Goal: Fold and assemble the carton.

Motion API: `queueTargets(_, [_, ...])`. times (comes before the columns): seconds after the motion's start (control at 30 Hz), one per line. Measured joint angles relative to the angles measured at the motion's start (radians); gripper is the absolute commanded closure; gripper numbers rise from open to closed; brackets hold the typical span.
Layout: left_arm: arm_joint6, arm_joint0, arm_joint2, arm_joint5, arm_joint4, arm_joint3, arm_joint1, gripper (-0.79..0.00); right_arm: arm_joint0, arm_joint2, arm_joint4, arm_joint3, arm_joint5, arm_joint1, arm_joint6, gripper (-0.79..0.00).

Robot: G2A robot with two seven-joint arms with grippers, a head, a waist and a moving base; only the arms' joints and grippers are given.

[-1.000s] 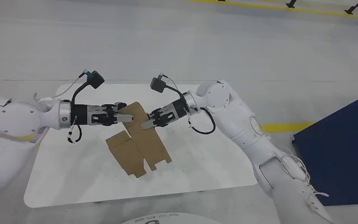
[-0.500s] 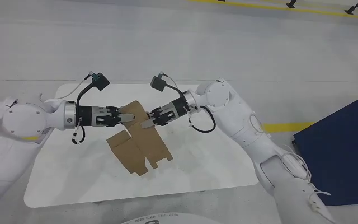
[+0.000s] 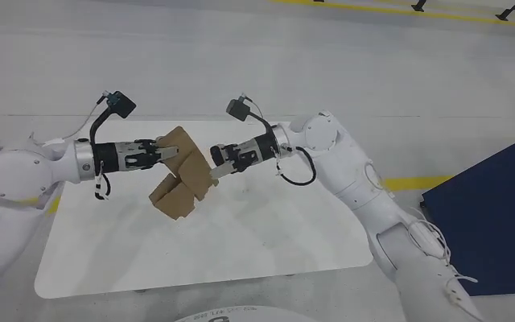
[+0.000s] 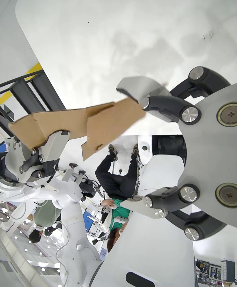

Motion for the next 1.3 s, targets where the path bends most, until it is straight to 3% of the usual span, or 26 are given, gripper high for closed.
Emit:
queueTargets(0.23, [0.013,0.012,0.009,0.011,0.016,-0.025,-0.001,0.000,0.009,-0.032,-0.081,-0.003,0.021,-0.014,-0.060,-0.785])
queueTargets(0.6, [0.046,0.039,-0.034,0.030,-0.017,-0.055,0.004,0.000,0.037,-0.027,-0.027,0.048,0.020,-0.027,-0.064,-0.785])
queueTargets(0.77, [0.054,0.022,-0.008,0.056,-0.004,-0.057,-0.001,0.000,0.045,-0.053,-0.071,0.049,0.037,-0.039,-0.091,-0.785])
queueTargets(1.13, [0.241,-0.053,0.056,0.258,0.035,0.004,-0.031,0.000,0.043,-0.058,-0.041,0.049,0.022,-0.045,-0.034,-0.785])
queueTargets(1.3, [0.281,-0.078,0.116,0.294,0.096,0.016,-0.046,0.000,0.041,-0.057,-0.041,0.046,0.027,-0.048,-0.033,-0.785])
